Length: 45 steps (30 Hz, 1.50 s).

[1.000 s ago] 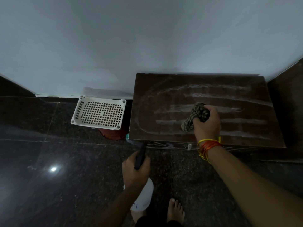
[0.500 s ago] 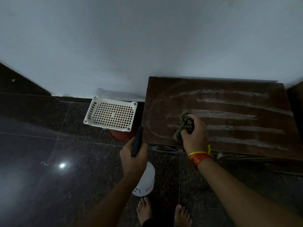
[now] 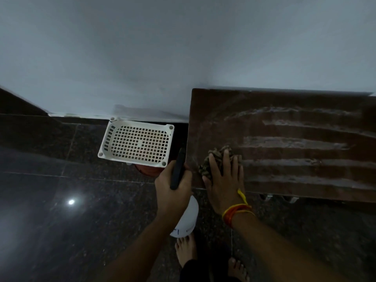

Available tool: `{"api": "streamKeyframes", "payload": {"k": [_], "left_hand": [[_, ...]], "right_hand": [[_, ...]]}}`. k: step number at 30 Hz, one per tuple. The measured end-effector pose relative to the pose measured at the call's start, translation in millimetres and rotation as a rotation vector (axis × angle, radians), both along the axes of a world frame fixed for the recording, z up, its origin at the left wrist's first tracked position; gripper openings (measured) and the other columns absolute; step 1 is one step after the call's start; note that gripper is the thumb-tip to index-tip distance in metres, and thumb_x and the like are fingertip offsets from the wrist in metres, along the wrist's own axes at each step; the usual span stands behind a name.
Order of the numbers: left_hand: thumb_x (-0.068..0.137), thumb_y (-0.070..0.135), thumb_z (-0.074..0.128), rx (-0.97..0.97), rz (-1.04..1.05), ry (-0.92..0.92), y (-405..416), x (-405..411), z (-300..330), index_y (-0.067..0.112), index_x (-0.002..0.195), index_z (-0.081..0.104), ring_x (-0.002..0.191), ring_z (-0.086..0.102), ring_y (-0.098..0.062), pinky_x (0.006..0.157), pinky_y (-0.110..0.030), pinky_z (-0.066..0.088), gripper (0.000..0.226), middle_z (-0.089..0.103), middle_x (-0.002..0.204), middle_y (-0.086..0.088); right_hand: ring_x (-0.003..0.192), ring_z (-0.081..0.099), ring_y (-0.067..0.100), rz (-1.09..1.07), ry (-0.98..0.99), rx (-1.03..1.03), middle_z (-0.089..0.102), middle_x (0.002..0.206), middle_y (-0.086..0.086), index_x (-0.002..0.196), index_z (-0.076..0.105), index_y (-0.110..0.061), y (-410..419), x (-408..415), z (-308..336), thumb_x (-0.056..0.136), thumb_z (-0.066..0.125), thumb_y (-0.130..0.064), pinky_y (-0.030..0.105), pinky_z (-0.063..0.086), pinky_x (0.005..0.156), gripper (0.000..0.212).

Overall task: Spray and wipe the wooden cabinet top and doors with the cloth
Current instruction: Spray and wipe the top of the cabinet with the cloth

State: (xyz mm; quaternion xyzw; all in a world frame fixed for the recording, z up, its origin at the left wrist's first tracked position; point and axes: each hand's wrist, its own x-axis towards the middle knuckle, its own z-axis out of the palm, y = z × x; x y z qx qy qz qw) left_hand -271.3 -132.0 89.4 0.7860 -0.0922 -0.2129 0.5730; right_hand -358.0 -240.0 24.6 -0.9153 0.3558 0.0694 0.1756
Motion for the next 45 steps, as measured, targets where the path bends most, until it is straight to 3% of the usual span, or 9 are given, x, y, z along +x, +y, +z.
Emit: {"api": "streamKeyframes", "payload": {"k": [4,7,12,16,24,27,31,36,45], "left_hand": [[0.087,0.014,0.060,0.030,0.009,0.026,-9,23,-2,0.008,0.078,0.061,0.055,0.055,-0.039,0.048,-0.052,0.049,0.011,0.057,0.066,-0.022],[0.085,0.022,0.058,0.051,-0.007,0.028,-16,37,-2,0.009,0.080,0.062,0.063,0.057,-0.048,0.053,-0.056,0.051,0.014,0.059,0.071,-0.029],[0.093,0.008,0.059,0.087,0.030,0.063,-16,57,0,0.004,0.080,0.062,0.055,0.055,-0.035,0.055,-0.056,0.052,0.014,0.058,0.070,-0.033],[0.093,0.011,0.058,0.134,0.028,0.064,-11,66,-3,0.003,0.081,0.061,0.058,0.053,-0.043,0.056,-0.059,0.051,0.014,0.054,0.072,-0.036],[0.092,0.014,0.058,0.108,0.021,0.111,-10,76,-11,-0.005,0.086,0.060,0.060,0.050,-0.027,0.054,-0.050,0.049,0.020,0.054,0.076,-0.038],[0.091,0.017,0.057,0.108,0.040,0.119,-10,80,-9,0.000,0.085,0.061,0.061,0.051,-0.029,0.056,-0.055,0.051,0.019,0.057,0.081,-0.037],[0.092,0.015,0.058,0.118,0.065,0.127,-12,86,-2,0.006,0.078,0.060,0.062,0.052,-0.028,0.059,-0.046,0.050,0.017,0.059,0.083,-0.037],[0.092,0.016,0.059,0.126,0.063,0.123,-15,94,-4,0.013,0.075,0.058,0.063,0.052,-0.028,0.062,-0.058,0.054,0.018,0.056,0.072,-0.028],[0.093,0.018,0.058,0.149,0.054,0.112,-20,100,-8,-0.003,0.081,0.061,0.060,0.053,-0.031,0.056,-0.053,0.052,0.024,0.059,0.081,-0.038]], "right_hand": [[0.142,0.010,0.044,0.015,0.022,-0.079,0.011,0.157,0.019,0.148,0.023,-0.023,-6,25,-11,0.093,0.049,-0.040,0.055,0.010,0.114,0.063],[0.143,0.003,0.043,0.035,0.029,-0.071,0.005,0.158,0.018,0.149,0.020,-0.023,-19,46,-12,0.094,0.046,-0.040,0.054,0.005,0.115,0.062],[0.142,0.013,0.043,0.003,0.035,-0.085,0.014,0.156,0.020,0.148,0.021,-0.023,12,24,-5,0.092,0.027,-0.049,0.052,0.009,0.117,0.062],[0.138,0.023,0.043,0.004,0.063,-0.075,0.026,0.152,0.021,0.144,0.032,-0.022,41,7,-5,0.090,0.030,-0.042,0.053,0.015,0.110,0.058],[0.141,0.017,0.043,-0.015,0.014,-0.129,0.018,0.155,0.019,0.147,0.025,-0.023,-1,63,-11,0.092,0.022,-0.042,0.054,0.017,0.114,0.059],[0.142,0.015,0.041,-0.024,0.024,-0.132,0.015,0.156,0.019,0.148,0.023,-0.023,12,56,-10,0.092,0.024,-0.043,0.051,0.013,0.115,0.060],[0.140,0.021,0.041,0.011,0.075,-0.100,0.019,0.155,0.019,0.147,0.027,-0.023,45,25,-7,0.091,0.027,-0.043,0.051,0.015,0.116,0.059],[0.139,0.023,0.042,0.028,0.066,-0.115,0.022,0.154,0.018,0.146,0.028,-0.025,30,38,-10,0.089,0.028,-0.038,0.055,0.022,0.114,0.058],[0.141,0.019,0.041,-0.018,0.038,-0.136,0.019,0.155,0.019,0.148,0.024,-0.023,19,64,-12,0.092,0.023,-0.040,0.051,0.016,0.114,0.059]]}}
